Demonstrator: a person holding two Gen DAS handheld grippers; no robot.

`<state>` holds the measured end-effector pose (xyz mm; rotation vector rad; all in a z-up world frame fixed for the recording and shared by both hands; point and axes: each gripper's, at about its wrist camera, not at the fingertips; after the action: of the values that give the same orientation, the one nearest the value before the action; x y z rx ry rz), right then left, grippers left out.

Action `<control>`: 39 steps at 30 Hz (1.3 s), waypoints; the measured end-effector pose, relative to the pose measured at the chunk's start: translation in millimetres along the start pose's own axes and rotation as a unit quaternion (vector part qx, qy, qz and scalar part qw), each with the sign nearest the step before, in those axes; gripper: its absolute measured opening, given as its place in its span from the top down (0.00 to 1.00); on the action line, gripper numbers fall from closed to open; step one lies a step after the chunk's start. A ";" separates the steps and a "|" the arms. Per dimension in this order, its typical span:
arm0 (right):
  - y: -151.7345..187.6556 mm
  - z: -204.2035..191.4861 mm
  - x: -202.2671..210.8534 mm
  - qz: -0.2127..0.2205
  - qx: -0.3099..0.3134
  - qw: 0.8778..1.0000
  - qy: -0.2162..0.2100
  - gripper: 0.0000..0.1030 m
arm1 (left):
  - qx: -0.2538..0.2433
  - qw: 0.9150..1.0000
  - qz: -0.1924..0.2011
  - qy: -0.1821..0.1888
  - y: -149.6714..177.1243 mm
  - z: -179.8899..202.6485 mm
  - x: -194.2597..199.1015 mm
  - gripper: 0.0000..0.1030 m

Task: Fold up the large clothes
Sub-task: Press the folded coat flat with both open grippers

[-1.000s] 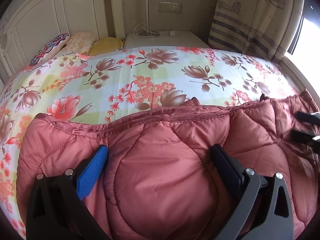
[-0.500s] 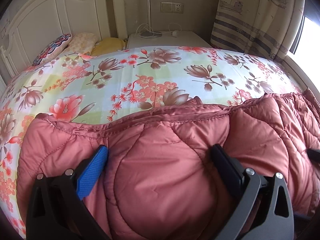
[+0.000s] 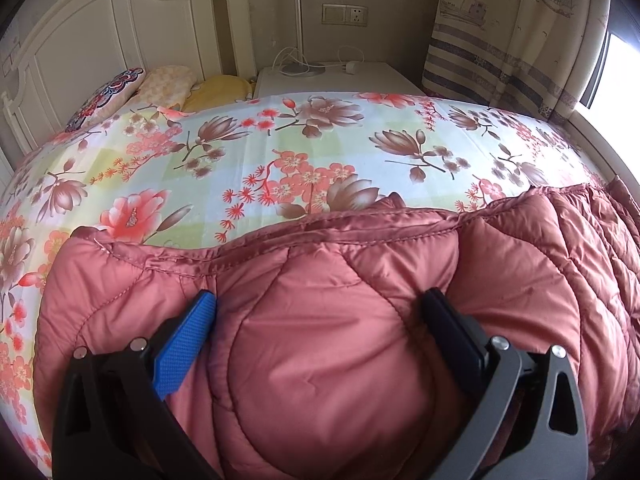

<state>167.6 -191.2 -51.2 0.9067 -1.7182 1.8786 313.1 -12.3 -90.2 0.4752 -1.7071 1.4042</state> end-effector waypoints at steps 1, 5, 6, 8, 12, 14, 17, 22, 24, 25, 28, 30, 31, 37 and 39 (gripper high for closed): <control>-1.1 9.1 7.6 0.013 -0.007 1.000 0.009 0.05 | 0.000 1.000 0.000 0.000 0.1 0.1 0.0 0.02; 8.0 67.7 7.7 0.003 -0.061 0.991 0.118 0.04 | 0.001 1.000 0.001 0.002 -0.2 -0.5 0.2 0.02; 19.3 93.0 -4.9 -0.023 -0.104 0.989 0.102 0.04 | 0.001 1.000 0.001 0.003 -0.4 0.0 0.4 0.02; 29.1 110.5 -5.7 -0.015 -0.151 0.987 0.048 0.04 | 0.000 1.000 0.002 0.002 -0.7 0.7 0.9 0.02; 11.2 108.4 21.2 0.017 -0.144 0.987 0.073 0.05 | 0.001 1.000 0.002 0.003 -0.5 0.4 0.8 0.02; -3.6 115.5 26.5 0.035 -0.140 0.986 0.081 0.05 | 0.001 1.000 0.002 0.002 -0.5 0.2 0.7 0.02; -17.5 145.0 -4.3 0.002 -0.147 0.986 0.077 0.04 | 0.003 1.000 0.003 0.004 -0.5 -0.2 1.6 0.02; -0.4 183.7 -36.8 -0.056 -0.226 0.971 0.059 0.05 | 0.004 1.000 0.004 0.006 -0.7 -0.9 1.5 0.02; -3.4 177.7 -20.4 -0.056 -0.239 0.961 0.128 0.04 | 0.004 1.000 0.003 0.006 -0.8 -1.1 1.1 0.02; -8.1 173.1 -11.1 -0.049 -0.244 0.957 0.146 0.04 | 0.005 1.000 0.003 0.007 -0.7 -1.2 1.3 0.02; -35.2 132.3 11.2 0.008 -0.191 0.977 0.098 0.04 | 0.006 1.000 0.004 0.008 -0.5 -0.2 2.5 0.02; -50.2 101.2 6.5 0.017 -0.121 0.988 0.090 0.04 | 0.006 1.000 0.004 0.007 -0.5 -1.0 2.1 0.02; -54.3 88.4 -4.5 0.011 -0.089 0.991 0.097 0.04 | 0.006 1.000 0.004 0.007 -0.3 -0.6 2.2 0.02; -33.0 92.3 -78.3 -0.055 -0.111 0.989 0.080 0.04 | 0.009 1.000 0.004 0.011 -0.5 -1.5 2.4 0.02; -32.4 94.1 -79.0 -0.058 -0.113 0.989 0.082 0.04 | 0.008 1.000 0.002 0.008 -0.9 -1.4 2.7 0.02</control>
<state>261.2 -270.8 -83.6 0.7265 -1.6982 1.5993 312.8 -10.7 -87.5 0.4688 -1.6870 1.4219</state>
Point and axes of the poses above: each gripper's, at about its wrist camera, not at the fingertips, and x roughly against the way its jaws point, z to its right, y to its underside
